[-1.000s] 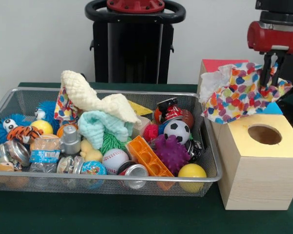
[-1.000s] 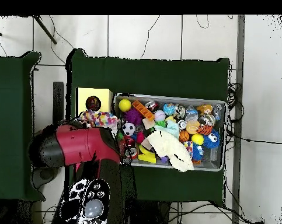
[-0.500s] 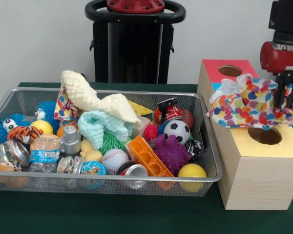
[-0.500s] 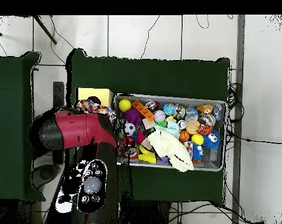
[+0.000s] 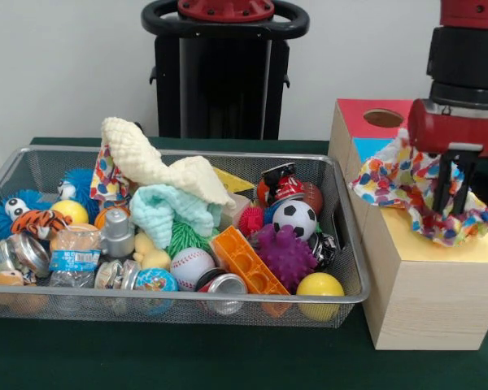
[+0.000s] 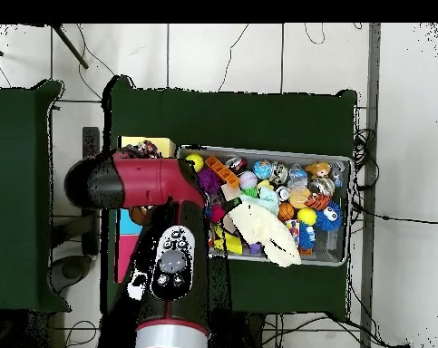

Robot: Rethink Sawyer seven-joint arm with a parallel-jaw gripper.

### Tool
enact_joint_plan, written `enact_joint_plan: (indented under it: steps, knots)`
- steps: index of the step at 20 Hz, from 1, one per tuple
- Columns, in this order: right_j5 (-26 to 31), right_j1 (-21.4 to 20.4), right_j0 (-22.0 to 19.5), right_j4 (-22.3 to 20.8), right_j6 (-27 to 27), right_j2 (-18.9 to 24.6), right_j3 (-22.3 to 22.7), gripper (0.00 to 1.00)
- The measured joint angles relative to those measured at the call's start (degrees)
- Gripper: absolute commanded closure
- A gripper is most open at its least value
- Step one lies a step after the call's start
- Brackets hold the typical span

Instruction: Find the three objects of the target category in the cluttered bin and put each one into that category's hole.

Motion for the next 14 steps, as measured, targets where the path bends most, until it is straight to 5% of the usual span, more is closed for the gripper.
enact_joint_plan:
  steps: [14]
  knots:
    - [-3.63, 3.13, -3.23, -0.12, 0.00, -0.01, -1.10, 1.00]
